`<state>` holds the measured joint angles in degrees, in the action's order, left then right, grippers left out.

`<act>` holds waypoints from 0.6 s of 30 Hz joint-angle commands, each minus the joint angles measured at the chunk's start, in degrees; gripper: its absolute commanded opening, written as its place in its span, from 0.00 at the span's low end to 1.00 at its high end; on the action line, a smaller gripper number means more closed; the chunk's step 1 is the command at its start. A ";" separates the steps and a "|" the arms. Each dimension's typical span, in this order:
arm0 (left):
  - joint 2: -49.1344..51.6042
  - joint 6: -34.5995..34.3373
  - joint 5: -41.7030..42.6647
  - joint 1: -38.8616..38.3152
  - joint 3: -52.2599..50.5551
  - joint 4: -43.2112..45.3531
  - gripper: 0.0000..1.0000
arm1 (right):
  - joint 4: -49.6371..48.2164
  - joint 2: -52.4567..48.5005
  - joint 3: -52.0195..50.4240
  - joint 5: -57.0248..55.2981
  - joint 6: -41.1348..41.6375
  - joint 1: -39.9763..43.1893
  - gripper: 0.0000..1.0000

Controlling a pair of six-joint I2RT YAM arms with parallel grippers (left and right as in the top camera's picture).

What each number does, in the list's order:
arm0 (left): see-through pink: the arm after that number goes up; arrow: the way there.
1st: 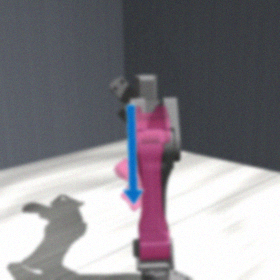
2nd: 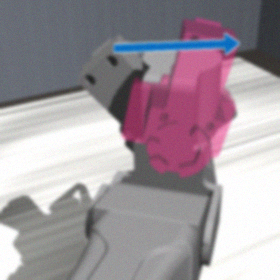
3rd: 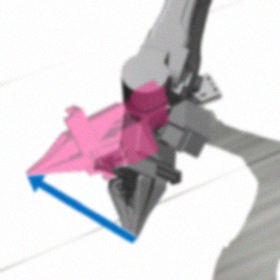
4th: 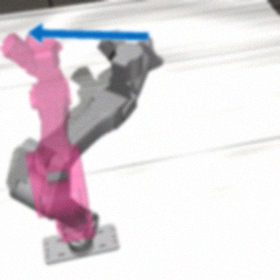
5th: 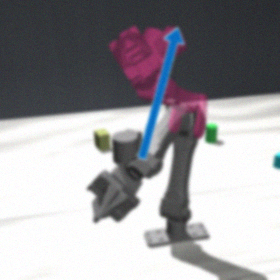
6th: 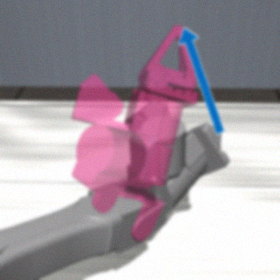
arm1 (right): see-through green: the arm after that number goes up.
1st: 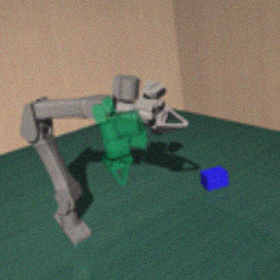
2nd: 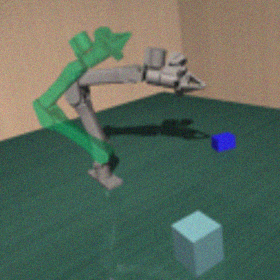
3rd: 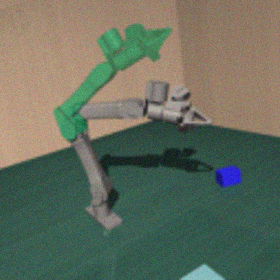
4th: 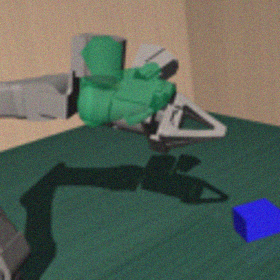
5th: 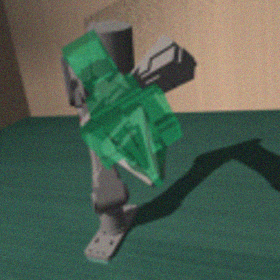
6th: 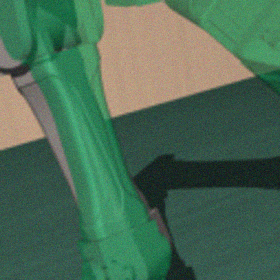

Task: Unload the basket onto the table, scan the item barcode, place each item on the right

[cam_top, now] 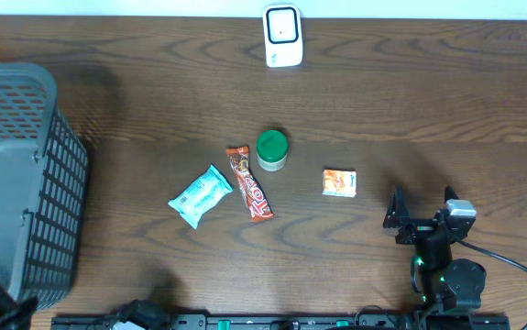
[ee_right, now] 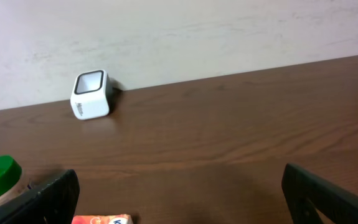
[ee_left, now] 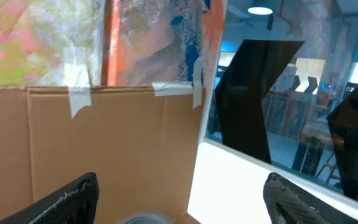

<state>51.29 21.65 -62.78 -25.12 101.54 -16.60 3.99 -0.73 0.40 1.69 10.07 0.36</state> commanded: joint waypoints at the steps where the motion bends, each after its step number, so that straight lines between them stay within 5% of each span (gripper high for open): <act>1: -3.43 -1.70 -1.33 0.20 -4.68 0.04 0.85 | -0.33 0.09 -0.07 -0.09 0.42 -0.57 0.99; 7: -9.31 -4.35 -1.73 0.20 -10.14 1.09 0.85 | -0.85 0.09 -0.07 0.13 0.85 -0.57 0.99; 18: -9.79 -1.86 -4.20 0.20 -10.19 4.85 0.85 | -1.44 -4.39 -0.07 24.50 2.95 -0.57 0.99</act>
<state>41.47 18.48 -66.63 -25.12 91.42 -13.54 2.59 -2.94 0.40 16.84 12.16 0.36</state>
